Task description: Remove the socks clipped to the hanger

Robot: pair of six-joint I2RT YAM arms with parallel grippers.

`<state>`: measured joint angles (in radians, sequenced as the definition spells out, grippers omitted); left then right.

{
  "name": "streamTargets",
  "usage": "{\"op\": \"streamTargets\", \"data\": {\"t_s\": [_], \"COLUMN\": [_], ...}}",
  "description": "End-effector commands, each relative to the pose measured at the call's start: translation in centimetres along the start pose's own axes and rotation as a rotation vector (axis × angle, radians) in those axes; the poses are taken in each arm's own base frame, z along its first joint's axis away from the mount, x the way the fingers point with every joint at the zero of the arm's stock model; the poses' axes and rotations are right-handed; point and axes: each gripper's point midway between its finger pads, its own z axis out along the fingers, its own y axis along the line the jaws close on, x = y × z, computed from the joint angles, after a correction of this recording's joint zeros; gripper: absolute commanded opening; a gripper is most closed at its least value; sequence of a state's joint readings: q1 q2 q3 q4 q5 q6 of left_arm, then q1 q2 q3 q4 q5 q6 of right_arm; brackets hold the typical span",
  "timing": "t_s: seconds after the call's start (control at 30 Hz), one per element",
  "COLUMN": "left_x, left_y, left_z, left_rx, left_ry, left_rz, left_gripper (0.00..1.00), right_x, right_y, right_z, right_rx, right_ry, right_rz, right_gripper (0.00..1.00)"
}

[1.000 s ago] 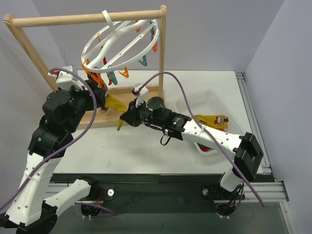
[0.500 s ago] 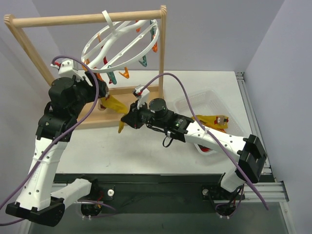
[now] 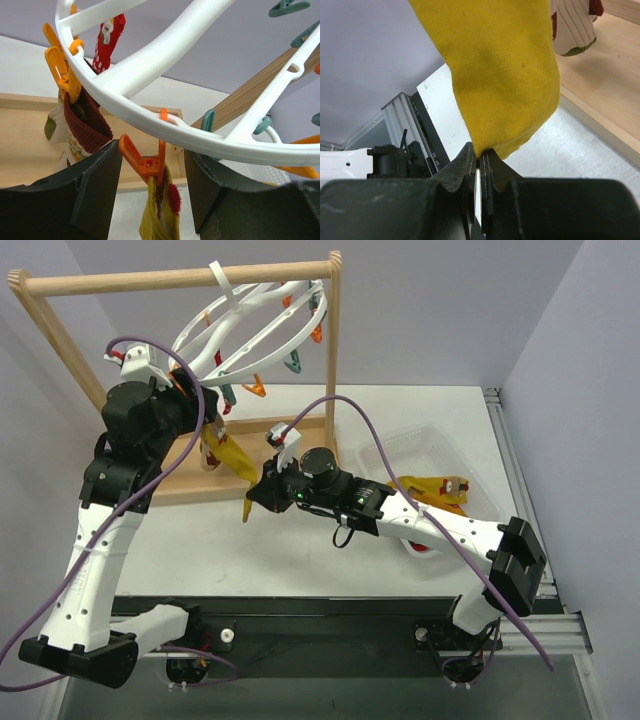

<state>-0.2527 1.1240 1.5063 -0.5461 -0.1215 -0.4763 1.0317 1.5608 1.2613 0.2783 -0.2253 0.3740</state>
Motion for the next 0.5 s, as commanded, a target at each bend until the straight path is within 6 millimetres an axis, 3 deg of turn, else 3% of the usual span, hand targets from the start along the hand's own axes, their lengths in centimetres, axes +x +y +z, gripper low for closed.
{"op": "streamTargets", "data": {"t_s": [0.0,0.17,0.37,0.47], "left_x": [-3.5,-3.4,-3.2,-2.9], "left_y": [-1.4,-1.7,-2.0,-1.8], "left_z": [-0.1,0.1,-0.1,-0.2], "left_rx": [0.051,0.066,0.089,0.084], "left_ry": [-0.107,-0.104,-0.098,-0.090], "left_rz": [-0.025,-0.027,-0.016,0.001], "left_gripper": [0.60,0.45,0.09,0.00], "right_x": [-3.0,-2.7,-2.5,-2.1], "right_y": [1.8,1.6,0.7,0.0], "right_z": [-1.3,-2.0,-3.4,-4.4], "right_rx": [-0.035,-0.019,0.025,0.060], "right_ry": [-0.076,-0.080,-0.096,-0.097], "right_rz": [-0.013,-0.016,-0.009,-0.005], "right_gripper": [0.00,0.00,0.00,0.00]}}
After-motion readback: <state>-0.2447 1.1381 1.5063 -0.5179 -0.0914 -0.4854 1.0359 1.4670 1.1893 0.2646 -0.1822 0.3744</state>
